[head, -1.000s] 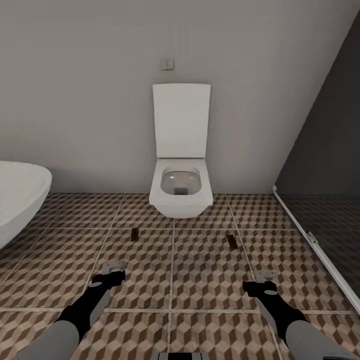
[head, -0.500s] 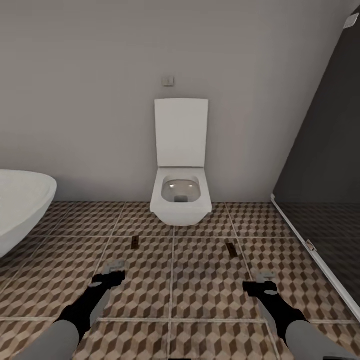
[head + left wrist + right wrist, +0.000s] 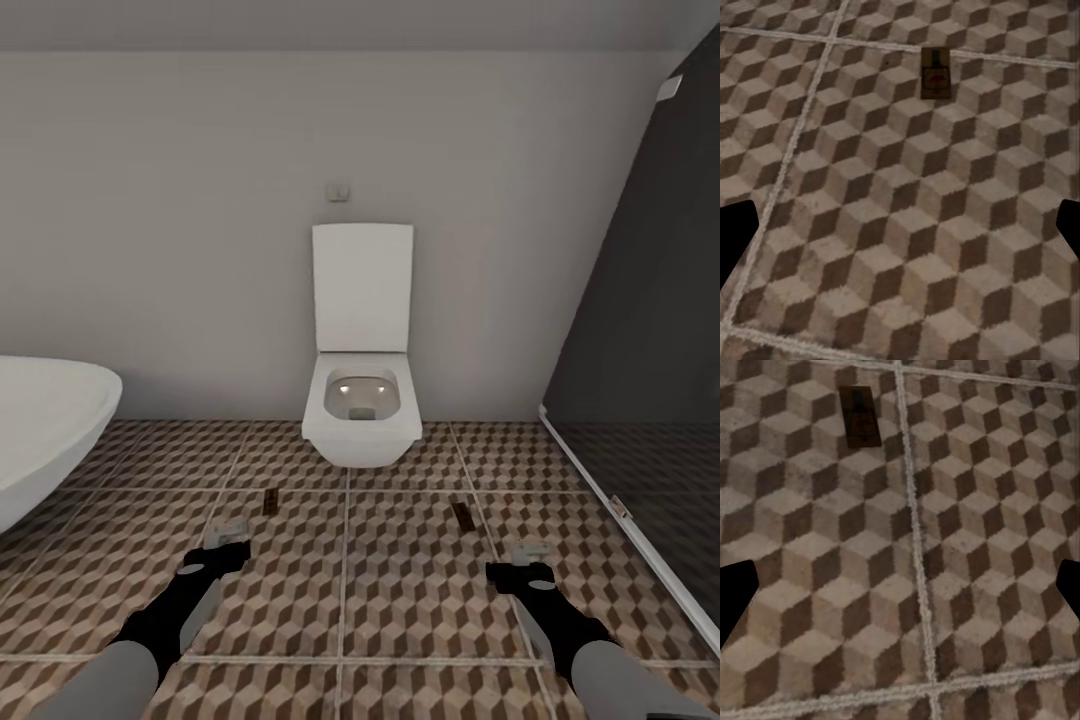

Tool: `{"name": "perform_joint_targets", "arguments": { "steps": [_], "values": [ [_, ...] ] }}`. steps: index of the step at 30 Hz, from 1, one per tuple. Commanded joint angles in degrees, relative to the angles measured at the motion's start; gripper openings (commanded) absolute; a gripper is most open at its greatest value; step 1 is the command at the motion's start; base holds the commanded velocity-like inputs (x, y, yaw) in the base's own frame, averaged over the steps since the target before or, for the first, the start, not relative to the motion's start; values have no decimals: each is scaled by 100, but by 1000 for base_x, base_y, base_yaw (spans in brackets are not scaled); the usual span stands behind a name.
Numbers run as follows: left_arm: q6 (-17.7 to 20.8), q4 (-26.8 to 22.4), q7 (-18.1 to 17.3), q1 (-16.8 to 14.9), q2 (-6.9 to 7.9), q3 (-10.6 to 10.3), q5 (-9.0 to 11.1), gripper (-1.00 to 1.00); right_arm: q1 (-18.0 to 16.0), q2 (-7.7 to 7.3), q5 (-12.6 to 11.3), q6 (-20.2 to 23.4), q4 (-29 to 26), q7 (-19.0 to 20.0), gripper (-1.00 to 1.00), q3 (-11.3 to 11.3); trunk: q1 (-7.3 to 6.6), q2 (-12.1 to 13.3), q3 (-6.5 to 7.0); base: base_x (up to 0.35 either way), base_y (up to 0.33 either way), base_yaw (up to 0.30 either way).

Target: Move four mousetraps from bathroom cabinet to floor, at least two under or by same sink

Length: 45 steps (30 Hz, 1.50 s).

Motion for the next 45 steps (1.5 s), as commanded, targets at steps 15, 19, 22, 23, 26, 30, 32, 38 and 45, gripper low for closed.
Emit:
{"name": "perform_joint_targets", "arguments": {
  "steps": [15,19,22,23,26,30,32,38,45],
  "values": [
    [20,-13,45,-1,6,-50,65,100,0,2,42,36,-11,-7,100,-21,-40,19,328,0,0,0],
    [20,-13,42,-1,8,-51,65,100,0,2,42,36,-11,-7,100,-21,-50,24,416,0,0,0],
    [19,-13,40,-1,9,-50,65,100,0,2,42,36,-11,-7,100,-23,-58,28,483,0,0,0],
    [19,-13,40,-1,8,-50,65,100,0,2,42,36,-11,-7,100,-25,-60,29,505,0,0,0],
    [19,-13,39,-1,11,-49,65,100,0,4,42,36,-11,-7,100,-27,-68,33,572,0,0,0],
    [19,-13,39,-1,13,-49,65,100,0,4,42,36,-11,-7,100,-29,-78,39,660,0,0,0],
    [19,-13,39,-1,13,-50,65,100,0,6,42,36,-11,-7,100,-29,-83,41,704,0,0,0],
    [19,-13,39,-1,9,-50,65,100,0,10,39,26,-11,-7,100,-30,-99,49,837,0,0,0],
    [19,-13,39,-1,7,-51,64,100,0,10,41,-36,-11,-7,100,-30,-136,97,988,0,0,0]
  ]
}}
